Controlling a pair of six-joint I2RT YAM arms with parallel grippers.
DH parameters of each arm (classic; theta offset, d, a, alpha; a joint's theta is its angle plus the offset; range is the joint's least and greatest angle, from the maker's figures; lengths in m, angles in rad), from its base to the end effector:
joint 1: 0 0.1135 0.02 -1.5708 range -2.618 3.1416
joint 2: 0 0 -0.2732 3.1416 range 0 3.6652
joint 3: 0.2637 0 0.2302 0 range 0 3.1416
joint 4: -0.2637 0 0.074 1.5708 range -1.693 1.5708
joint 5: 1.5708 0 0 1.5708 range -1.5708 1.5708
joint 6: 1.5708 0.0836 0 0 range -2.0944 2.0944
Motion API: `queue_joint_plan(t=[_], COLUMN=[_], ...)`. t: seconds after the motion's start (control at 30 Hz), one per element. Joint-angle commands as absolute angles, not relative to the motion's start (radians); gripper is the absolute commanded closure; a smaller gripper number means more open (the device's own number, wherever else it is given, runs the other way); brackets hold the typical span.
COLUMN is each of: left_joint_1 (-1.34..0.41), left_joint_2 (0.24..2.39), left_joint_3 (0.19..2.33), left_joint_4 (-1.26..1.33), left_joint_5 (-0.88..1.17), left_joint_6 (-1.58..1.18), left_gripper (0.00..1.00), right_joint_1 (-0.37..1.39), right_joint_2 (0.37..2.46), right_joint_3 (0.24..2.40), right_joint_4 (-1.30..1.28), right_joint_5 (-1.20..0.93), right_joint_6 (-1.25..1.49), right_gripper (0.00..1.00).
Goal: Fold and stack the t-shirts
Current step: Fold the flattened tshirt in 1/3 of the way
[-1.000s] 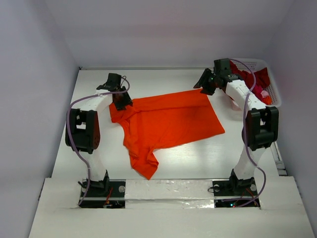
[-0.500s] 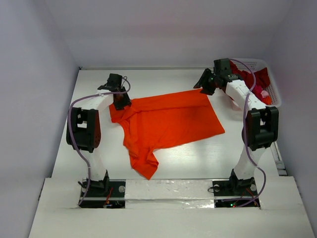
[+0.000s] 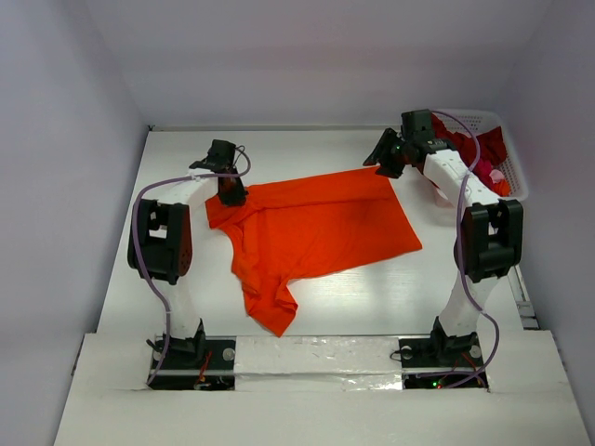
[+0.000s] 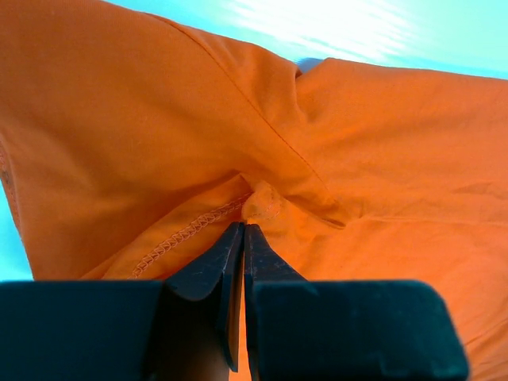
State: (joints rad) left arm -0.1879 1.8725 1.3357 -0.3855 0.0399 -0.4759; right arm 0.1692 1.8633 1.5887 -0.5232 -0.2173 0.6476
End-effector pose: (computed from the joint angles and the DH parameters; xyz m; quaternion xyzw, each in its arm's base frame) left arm 0.4100 -0.0814 0.1867 -0.1297 0.9388 -0.1217 0.2950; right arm 0.4284 0.0915 0.2612 0.1784 0.9042 0.2410 0.3040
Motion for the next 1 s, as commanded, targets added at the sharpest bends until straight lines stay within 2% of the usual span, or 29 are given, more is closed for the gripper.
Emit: queue_joint_plan(t=[0.0, 0.23, 0.53, 0.87, 0.93, 0.97], left_joint_1=[-0.187, -0.206, -0.259, -0.333, -0.333, -0.333], left_joint_2=[1.836, 1.77, 1.648, 1.709, 1.723, 1.724], left_joint_3=[1.361, 1.379, 1.237, 1.108, 1.103, 1.101], left_joint_4=[-0.409, -0.526, -0.571, -0.557, -0.564, -0.568], left_joint_5=[0.029, 0.011, 0.072, 0.098, 0.084, 0.08], left_joint_6=[-0.476, -0.482, -0.494, -0.486, -0.486, -0.489], left_gripper=[1.0, 1.0, 1.0, 0.99, 0.94, 0.79], right_joint_1=[0.166, 0.166, 0.166, 0.166, 0.166, 0.166], right_joint_2=[1.85, 1.852, 1.861, 1.852, 1.847, 1.845], right_joint_3=[1.595, 1.621, 1.643, 1.646, 1.647, 1.649], right_joint_4=[-0.5, -0.506, -0.502, -0.502, -0.503, -0.505], right_joint_5=[-0.222, -0.235, -0.247, -0.249, -0.249, -0.247], right_joint_6=[0.647, 0.652, 0.663, 0.661, 0.661, 0.66], right_gripper=[0.46, 0.46, 0.46, 0.47, 0.46, 0.47])
